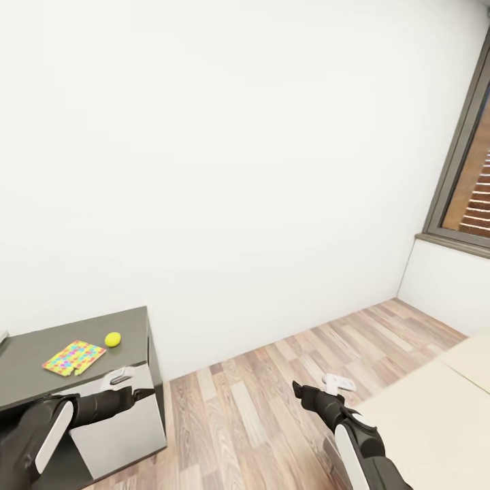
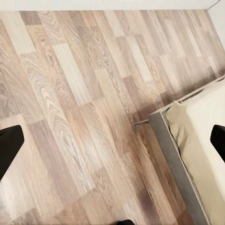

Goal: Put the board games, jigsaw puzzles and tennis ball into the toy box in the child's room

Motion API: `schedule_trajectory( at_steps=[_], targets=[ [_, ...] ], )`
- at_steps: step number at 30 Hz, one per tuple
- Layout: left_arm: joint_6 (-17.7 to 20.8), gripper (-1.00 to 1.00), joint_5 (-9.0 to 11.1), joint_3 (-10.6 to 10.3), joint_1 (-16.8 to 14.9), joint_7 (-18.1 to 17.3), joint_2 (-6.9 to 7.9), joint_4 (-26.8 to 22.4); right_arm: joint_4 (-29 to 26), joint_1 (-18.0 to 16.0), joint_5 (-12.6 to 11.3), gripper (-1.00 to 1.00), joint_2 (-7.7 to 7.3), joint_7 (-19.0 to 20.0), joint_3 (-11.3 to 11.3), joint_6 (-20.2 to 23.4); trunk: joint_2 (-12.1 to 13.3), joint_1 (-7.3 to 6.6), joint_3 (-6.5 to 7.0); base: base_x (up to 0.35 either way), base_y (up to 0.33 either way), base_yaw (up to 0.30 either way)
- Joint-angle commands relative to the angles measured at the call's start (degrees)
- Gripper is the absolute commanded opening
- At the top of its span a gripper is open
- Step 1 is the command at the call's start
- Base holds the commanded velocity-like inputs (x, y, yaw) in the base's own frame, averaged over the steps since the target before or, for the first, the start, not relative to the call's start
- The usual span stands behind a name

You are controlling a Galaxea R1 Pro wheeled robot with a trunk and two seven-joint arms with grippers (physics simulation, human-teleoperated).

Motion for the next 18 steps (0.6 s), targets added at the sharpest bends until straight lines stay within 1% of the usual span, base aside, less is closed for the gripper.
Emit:
schedule_trajectory(
  at_steps=[1,4,7,13,18],
  targets=[
    [0.3,1.00,0.1,0.1,0.0,-0.1,0.00,0.0,-0.1,0.0,-0.6,1.00,0.04,-0.3,-0.1,0.3,0.0,0.04,-0.02,0.213,0.130,-0.012],
    [0.3,1.00,0.1,0.1,0.0,-0.1,0.00,0.0,-0.1,0.0,-1.0,1.00,0.05,-0.3,-0.1,0.3,0.0,0.04,-0.02,0.231,0.146,-0.069],
    [0.2,1.00,0.1,0.1,0.0,-0.1,0.00,0.0,-0.1,0.0,-1.6,1.00,0.04,-0.4,-0.1,0.3,0.0,0.04,-0.02,0.254,0.139,-0.167],
    [0.2,1.00,0.1,0.1,0.0,-0.1,0.00,0.0,-0.1,0.0,-3.1,1.00,-0.07,-0.4,-0.1,0.3,0.0,0.04,-0.02,0.271,0.067,-0.237],
    [0.1,1.00,0.1,0.1,0.0,-0.1,0.00,0.0,-0.1,0.0,-3.7,1.00,-0.11,-0.4,-0.1,0.3,0.0,0.04,-0.02,0.228,0.019,-0.268]
  ],
)
